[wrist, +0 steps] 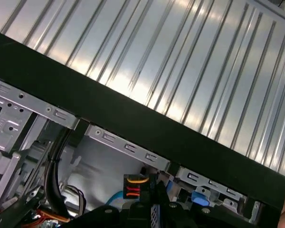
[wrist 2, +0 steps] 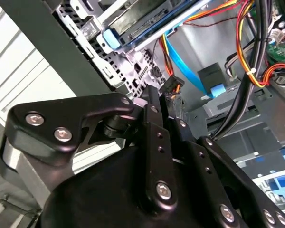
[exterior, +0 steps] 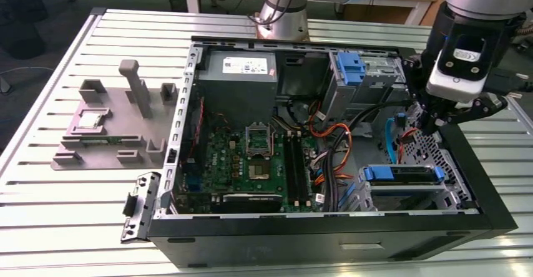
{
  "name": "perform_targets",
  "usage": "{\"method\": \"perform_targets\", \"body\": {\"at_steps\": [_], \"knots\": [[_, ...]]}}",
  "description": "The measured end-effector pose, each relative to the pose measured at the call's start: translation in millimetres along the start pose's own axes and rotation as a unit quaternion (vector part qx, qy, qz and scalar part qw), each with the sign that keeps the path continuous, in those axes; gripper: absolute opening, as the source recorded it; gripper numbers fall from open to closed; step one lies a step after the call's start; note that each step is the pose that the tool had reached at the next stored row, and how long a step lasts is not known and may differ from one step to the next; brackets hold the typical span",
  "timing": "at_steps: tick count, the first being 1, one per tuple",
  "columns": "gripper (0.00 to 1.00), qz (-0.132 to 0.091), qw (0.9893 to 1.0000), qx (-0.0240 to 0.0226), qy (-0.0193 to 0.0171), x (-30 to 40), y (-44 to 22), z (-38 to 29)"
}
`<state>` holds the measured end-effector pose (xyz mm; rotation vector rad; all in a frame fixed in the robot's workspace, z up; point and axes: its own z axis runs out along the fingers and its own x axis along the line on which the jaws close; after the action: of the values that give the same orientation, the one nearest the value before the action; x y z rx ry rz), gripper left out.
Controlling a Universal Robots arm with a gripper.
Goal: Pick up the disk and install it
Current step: 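Insert the first disk wire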
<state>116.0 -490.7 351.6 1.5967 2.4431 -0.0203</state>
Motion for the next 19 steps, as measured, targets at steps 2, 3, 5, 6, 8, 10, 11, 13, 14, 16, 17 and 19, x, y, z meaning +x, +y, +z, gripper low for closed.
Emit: {"method": "perform_targets", "body": {"at_steps": [2,3,5,6,8,10,11,13,14,16,17,19], "knots": [[0.17,0.003,1.0,-0.0033,-0.0023,-0.1,-0.3,0.3],[0.17,0.005,1.0,-0.0047,-0.0034,-0.3,-0.4,0.6],[0.17,0.008,0.9999,-0.0059,-0.0045,-0.8,-0.8,1.1],[0.17,0.009,0.9999,-0.0056,-0.0047,-1.2,-1.0,1.2],[0.17,0.012,0.9999,-0.0053,-0.0047,-1.4,-2.2,1.5],[0.17,0.012,0.9999,-0.006,-0.0043,-0.5,-5.2,1.4],[0.17,0.013,0.9999,-0.0067,-0.004,0.2,-7.1,1.3],[0.17,0.013,0.9999,-0.008,-0.0044,1.1,-10.4,1.1],[0.17,0.014,0.9999,-0.0082,-0.0046,0.7,-10.8,1.3],[0.17,0.019,0.9998,-0.0077,-0.0054,-0.3,-11.4,2.2],[0.17,0.023,0.9997,-0.0069,-0.0058,-0.6,-11.7,2.4],[0.17,0.032,0.9994,-0.005,-0.007,-1.1,-11.9,2.9]]}}
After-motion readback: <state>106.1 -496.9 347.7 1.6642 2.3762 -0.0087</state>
